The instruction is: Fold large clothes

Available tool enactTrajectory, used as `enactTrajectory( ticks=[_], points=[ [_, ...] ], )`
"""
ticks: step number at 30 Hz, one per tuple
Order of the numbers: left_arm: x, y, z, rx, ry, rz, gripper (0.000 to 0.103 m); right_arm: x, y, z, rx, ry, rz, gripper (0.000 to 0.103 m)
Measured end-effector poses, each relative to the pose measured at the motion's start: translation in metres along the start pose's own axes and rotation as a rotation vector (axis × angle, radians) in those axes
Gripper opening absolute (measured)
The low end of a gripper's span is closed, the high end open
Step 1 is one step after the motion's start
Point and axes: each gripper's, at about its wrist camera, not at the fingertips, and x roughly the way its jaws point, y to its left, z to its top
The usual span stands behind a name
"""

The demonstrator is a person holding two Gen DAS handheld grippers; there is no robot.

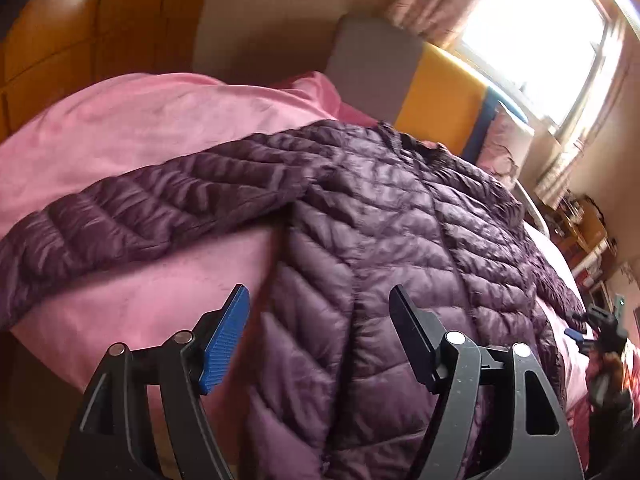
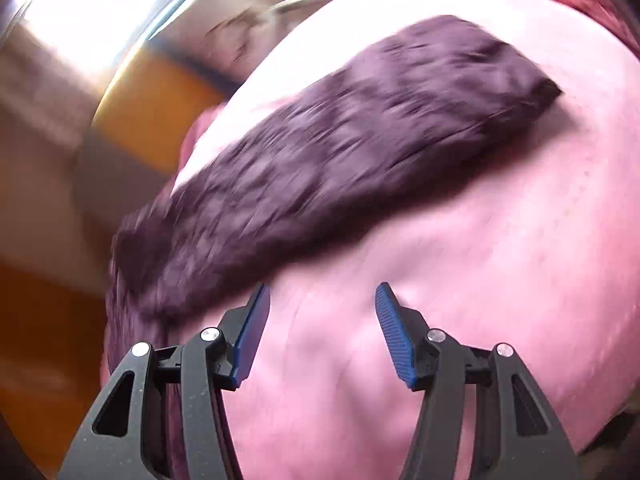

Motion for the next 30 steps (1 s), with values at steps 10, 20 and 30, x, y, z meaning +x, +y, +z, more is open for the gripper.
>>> enactTrajectory(
  ticks=[10,20,30],
  points=[
    [0.061,-0.085,-0.019,0.13,0.109,-0.102,0.077,0.022,0.02,0.076,-0.036,-0.124,-0.132,0.006],
    [0.105,-0.135,-0.059,0.169,0.237,-0.215,0.084,0.023,-0.004,0.105,-0.066,-0.228,-0.321,0.026],
    [0.083,-0.113,-0.02,0.085,0.152,-0.258,0.084,0.018,0.052,-0.079,-0.461,0.264,0.176,0.056]
  ],
)
